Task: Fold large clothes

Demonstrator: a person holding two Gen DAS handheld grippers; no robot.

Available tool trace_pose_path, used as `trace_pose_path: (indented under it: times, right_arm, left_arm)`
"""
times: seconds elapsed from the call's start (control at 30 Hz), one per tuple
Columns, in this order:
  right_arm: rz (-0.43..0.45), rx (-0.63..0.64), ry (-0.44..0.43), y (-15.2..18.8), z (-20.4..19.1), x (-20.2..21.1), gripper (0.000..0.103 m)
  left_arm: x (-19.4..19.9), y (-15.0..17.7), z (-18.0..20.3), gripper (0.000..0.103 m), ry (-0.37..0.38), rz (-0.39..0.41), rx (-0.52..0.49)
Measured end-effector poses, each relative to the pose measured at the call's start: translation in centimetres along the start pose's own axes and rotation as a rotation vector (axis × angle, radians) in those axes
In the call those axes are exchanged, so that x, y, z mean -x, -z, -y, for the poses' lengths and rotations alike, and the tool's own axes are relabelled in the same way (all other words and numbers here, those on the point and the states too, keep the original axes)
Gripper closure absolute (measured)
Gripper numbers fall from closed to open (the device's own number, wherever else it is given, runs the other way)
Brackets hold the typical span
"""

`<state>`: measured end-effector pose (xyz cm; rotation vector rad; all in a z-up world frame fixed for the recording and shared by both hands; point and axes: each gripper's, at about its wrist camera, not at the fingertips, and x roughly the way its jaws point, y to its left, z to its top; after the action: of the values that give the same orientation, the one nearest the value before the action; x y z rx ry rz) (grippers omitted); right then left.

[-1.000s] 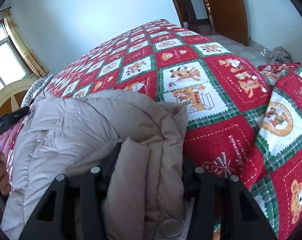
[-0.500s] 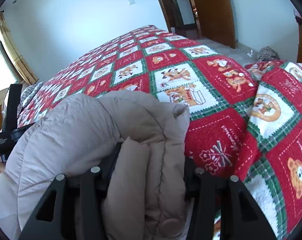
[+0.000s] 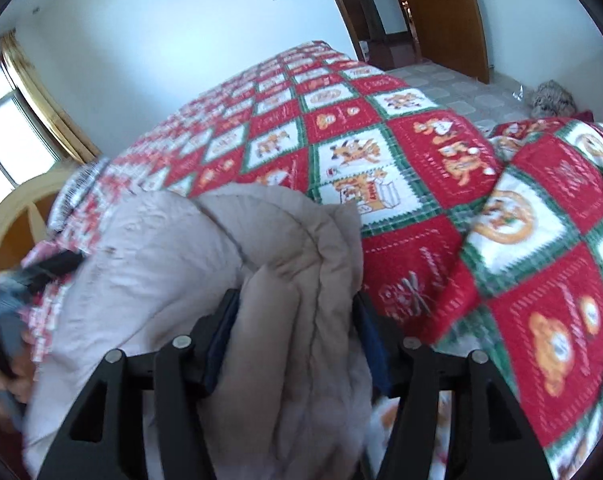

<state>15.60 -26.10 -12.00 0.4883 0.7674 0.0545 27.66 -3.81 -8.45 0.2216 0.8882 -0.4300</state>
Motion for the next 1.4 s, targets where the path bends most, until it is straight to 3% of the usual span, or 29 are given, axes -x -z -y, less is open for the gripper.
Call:
trace_pose_path:
  times: [0.17, 0.27, 0.33, 0.57, 0.87, 0.97, 1.1, 1.2, 1.3, 1.4]
  right_arm:
    - [-0.009, 0.012, -0.114, 3.4, -0.1, 5.4, 0.042]
    - [-0.063, -0.057, -0.155, 5.6, 0.7, 5.0, 0.044]
    - [-0.104, -0.101, -0.189, 6.7, 1.1, 3.7, 0.057]
    - [-0.092, -0.087, -0.088, 9.2, -1.0, 2.3, 0.058]
    - [-0.032, -0.072, -0.069, 10.5, -0.9, 3.1, 0.059]
    - [-0.028, -0.065, -0.065, 9.9, -0.4, 5.1, 0.059]
    - [0.069, 0.004, -0.029, 9.3, -0.9, 9.6, 0.059]
    - [0.110, 0.046, -0.095, 9.4, -2.2, 11.8, 0.055]
    - [0.082, 0.106, -0.165, 9.6, -4.5, 10.9, 0.055]
    - [0.002, 0.121, -0.134, 10.2, -5.4, 7.8, 0.058]
  left_arm:
    - [-2.1, 0.1, 0.3, 0.005, 0.062, -0.027, 0.064]
    - [-2.3, 0.0, 0.9, 0.004, 0.050, -0.027, 0.032]
    - [-2.5, -0.1, 1.2, 0.003, 0.049, -0.035, 0.016]
    - [-3.0, -0.1, 2.6, 0.001, -0.012, -0.006, -0.080]
    - [-3.1, 0.9, 2.4, 0.001, -0.024, 0.016, -0.066]
    - [-0.7, 0.8, 1.1, 0.001, 0.012, -0.023, -0.019]
    - [4.8, 2.7, -0.5, 0.001, 0.071, 0.043, 0.004]
    - [9.1, 5.7, -1.0, 0.001, 0.133, 0.084, 0.044]
    - [11.0, 8.3, -0.3, 0.001, 0.179, 0.116, 0.090]
    - [9.3, 10.1, 1.4, 0.001, 0.109, 0.055, 0.078]
